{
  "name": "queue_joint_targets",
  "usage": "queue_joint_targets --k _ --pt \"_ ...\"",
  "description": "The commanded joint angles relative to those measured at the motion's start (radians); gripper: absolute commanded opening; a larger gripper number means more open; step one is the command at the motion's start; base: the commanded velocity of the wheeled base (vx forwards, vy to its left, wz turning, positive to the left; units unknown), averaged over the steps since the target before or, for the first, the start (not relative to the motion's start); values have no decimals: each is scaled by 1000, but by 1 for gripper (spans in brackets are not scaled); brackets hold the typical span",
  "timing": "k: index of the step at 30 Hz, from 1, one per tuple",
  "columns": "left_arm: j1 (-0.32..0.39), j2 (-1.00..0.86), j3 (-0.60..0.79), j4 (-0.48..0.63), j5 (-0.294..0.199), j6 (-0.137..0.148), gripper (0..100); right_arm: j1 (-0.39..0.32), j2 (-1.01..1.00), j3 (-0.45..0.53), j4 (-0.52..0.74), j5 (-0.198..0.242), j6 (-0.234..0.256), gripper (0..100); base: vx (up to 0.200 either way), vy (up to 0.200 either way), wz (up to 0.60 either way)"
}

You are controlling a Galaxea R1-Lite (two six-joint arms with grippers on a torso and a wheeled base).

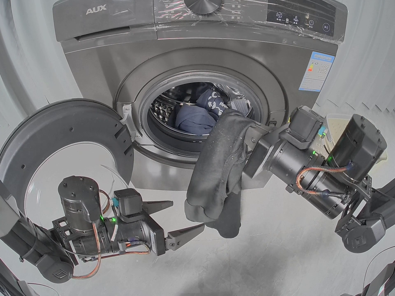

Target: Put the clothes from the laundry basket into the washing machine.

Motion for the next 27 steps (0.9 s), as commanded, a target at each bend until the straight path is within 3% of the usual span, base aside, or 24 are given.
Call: queue_joint_targets --k 1,7,8,11,21,27 --pt "0 47 31 -31 -5 14 100 -10 2 -27 1 -1 0 0 0 0 0" --pt "0 183 77 -192 -3 46 100 -12 3 -56 1 -10 6 0 0 0 0" --pt "0 242 85 -272 0 60 100 -10 3 -59 1 -16 6 0 0 0 0" --pt "1 347 80 -404 12 62 100 -10 3 -58 1 -16 6 0 0 0 0" --pt "4 436 -15 -401 64 57 100 -9 3 -54 2 -16 6 0 0 0 0" --pt "3 476 -92 -401 67 57 100 -7 6 -54 2 -18 6 0 0 0 0"
